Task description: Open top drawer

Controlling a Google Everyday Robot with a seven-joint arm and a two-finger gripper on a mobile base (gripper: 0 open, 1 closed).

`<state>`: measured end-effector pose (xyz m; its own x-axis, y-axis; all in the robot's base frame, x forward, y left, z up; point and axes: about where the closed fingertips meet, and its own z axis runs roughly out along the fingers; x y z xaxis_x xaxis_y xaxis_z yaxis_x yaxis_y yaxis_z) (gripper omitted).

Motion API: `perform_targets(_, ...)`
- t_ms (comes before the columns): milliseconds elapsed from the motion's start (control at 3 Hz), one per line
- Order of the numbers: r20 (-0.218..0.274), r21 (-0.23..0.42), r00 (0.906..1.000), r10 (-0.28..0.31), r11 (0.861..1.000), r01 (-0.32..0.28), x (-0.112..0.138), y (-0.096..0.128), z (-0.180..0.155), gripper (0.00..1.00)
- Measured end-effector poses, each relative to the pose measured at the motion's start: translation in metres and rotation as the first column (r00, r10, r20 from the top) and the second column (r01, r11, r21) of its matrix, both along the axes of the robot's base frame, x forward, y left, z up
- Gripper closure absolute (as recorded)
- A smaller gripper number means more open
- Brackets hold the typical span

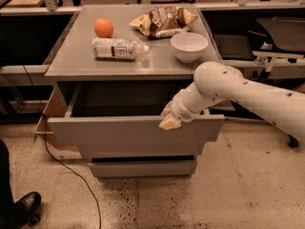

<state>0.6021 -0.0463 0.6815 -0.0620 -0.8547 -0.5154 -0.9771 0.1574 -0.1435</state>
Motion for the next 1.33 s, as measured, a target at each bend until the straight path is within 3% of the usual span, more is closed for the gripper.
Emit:
perform_targets(333,0.000,0.000,1.0000,0.000,1.000,0.000,0.000,0.000,0.001,0.04)
perform_targets(667,-0.048,-0.012,0.9985,0.026,1.000,-0.026,-0.035,-0.003,0.010,0.00)
perform_targets(1000,-0.087,-0.019,0.9954,0.039,0.999,-0.040,-0.049,-0.010,0.023,0.18)
perform_targets(1333,-0.084,-0.023,0.9956,0.043,0.999,-0.045,-0.039,-0.018,0.045,0.49)
